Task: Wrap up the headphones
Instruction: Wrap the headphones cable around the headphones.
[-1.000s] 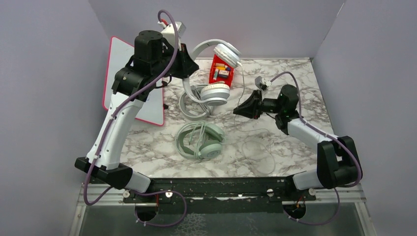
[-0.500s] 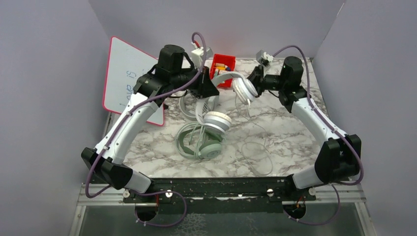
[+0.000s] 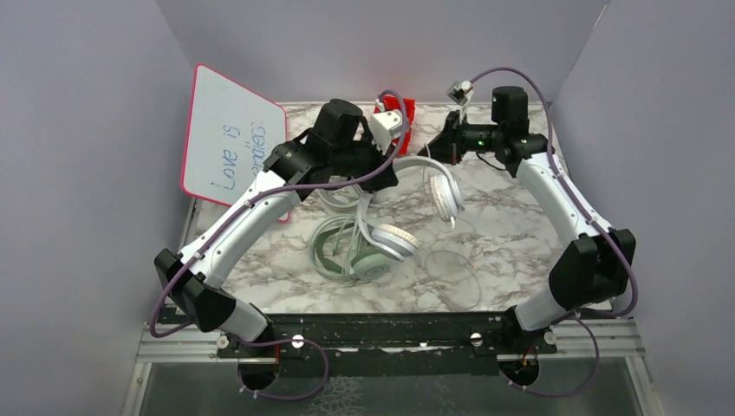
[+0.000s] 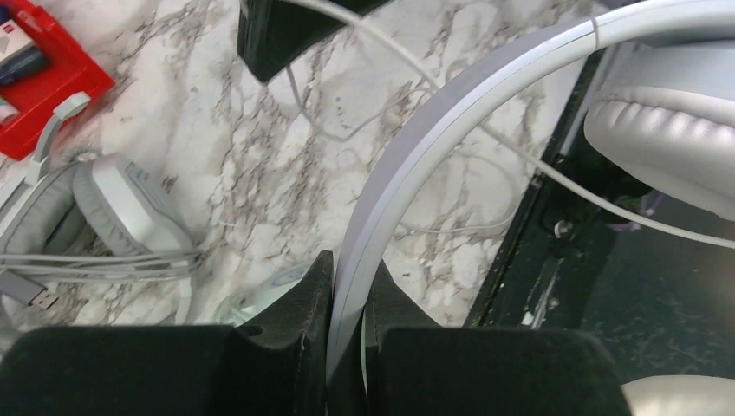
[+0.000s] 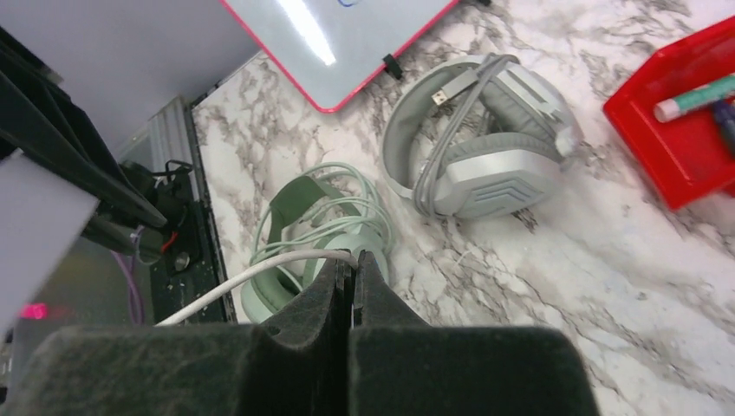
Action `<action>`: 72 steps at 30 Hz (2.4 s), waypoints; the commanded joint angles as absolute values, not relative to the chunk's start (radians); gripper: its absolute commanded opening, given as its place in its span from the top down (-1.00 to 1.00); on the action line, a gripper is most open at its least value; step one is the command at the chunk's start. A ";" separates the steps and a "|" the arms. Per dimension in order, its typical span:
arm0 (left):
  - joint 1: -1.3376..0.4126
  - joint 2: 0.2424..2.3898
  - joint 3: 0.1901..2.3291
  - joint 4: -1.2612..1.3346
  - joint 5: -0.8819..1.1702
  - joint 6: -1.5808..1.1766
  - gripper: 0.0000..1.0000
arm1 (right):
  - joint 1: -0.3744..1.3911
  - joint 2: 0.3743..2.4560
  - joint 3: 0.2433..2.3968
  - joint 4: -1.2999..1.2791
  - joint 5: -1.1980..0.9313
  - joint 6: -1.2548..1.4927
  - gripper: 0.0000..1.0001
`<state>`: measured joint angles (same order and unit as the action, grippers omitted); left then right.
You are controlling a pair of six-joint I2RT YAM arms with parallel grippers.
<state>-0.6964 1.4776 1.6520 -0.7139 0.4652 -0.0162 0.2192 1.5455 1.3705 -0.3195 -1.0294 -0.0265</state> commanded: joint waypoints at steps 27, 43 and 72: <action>-0.835 1.636 1.735 -0.653 -0.600 0.082 1.00 | 0.249 1.524 1.888 -1.090 -0.490 -0.060 0.99; -0.892 1.677 1.706 -0.117 -0.885 0.009 1.00 | 0.271 1.435 1.655 -0.565 -0.896 0.514 0.98; -0.913 1.718 1.976 -0.101 -0.858 -0.109 1.00 | 0.279 1.165 1.273 -0.206 -0.742 0.575 0.63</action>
